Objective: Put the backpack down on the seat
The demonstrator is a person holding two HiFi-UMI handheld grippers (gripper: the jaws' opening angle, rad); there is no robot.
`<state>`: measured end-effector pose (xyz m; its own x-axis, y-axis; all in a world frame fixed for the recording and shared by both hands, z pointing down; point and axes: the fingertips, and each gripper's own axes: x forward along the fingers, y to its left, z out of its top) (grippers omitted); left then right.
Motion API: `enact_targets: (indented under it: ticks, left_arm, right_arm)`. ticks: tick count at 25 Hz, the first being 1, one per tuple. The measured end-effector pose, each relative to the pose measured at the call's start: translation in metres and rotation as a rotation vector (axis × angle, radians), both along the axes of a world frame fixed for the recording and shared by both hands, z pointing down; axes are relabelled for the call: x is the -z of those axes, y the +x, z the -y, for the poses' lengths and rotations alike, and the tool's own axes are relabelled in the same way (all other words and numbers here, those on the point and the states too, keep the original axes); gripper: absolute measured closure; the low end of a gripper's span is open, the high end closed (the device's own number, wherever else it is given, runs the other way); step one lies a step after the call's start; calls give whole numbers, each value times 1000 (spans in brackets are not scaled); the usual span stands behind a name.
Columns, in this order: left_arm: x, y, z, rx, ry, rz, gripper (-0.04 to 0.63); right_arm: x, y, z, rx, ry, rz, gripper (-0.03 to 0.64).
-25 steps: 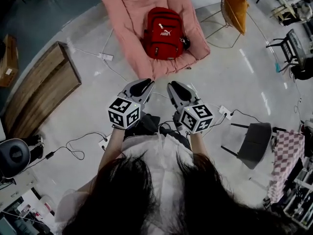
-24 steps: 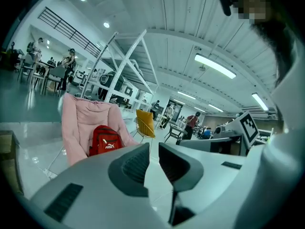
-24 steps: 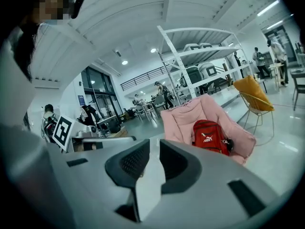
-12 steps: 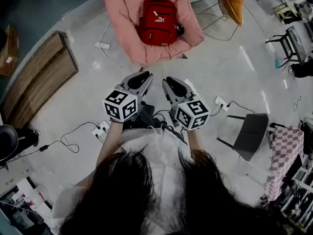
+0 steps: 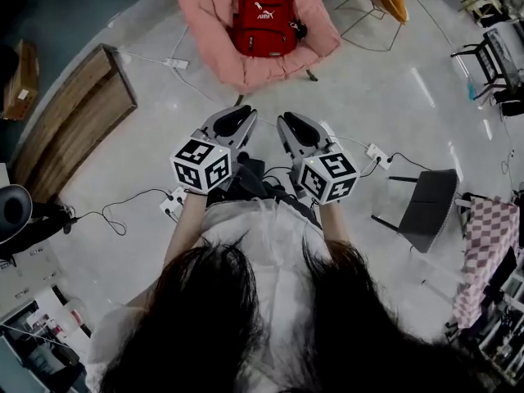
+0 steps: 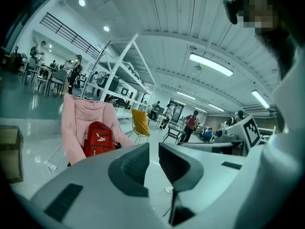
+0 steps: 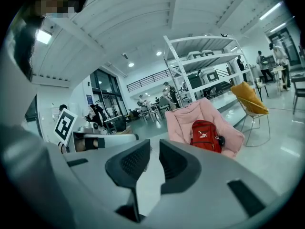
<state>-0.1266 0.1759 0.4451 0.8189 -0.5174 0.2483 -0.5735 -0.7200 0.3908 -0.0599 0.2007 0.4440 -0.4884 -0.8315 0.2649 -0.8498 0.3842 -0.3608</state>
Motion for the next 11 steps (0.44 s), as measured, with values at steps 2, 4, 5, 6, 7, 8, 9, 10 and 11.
enact_targets:
  ticks: [2, 4, 5, 6, 7, 8, 9, 10, 11]
  left_arm:
    - [1, 1, -4, -2, 5, 6, 523]
    - [1, 1, -8, -6, 9, 9, 523]
    - [1, 1, -9, -7, 12, 11, 523]
    - [2, 0, -9, -7, 15, 14, 523]
    - [2, 0, -8, -6, 19, 17, 523]
    - [3, -2, -7, -3, 26, 20, 523]
    - [5, -3, -4, 2, 35, 25, 523]
    - [7, -5, -1, 7, 45, 30, 523]
    - [9, -7, 2, 13, 57, 36, 523]
  right_arm:
    - [1, 2, -4, -5, 3, 3, 545]
    - [1, 3, -6, -8, 6, 3, 545]
    - [1, 3, -6, -9, 8, 2, 545]
    - [2, 3, -6, -9, 9, 0, 545]
    - [2, 4, -5, -9, 12, -1, 545]
    - [3, 4, -4, -10, 15, -2, 545]
    - [4, 5, -2, -12, 19, -3, 545]
    - [6, 6, 0, -14, 24, -4, 545]
    - [8, 7, 2, -17, 29, -5, 545]
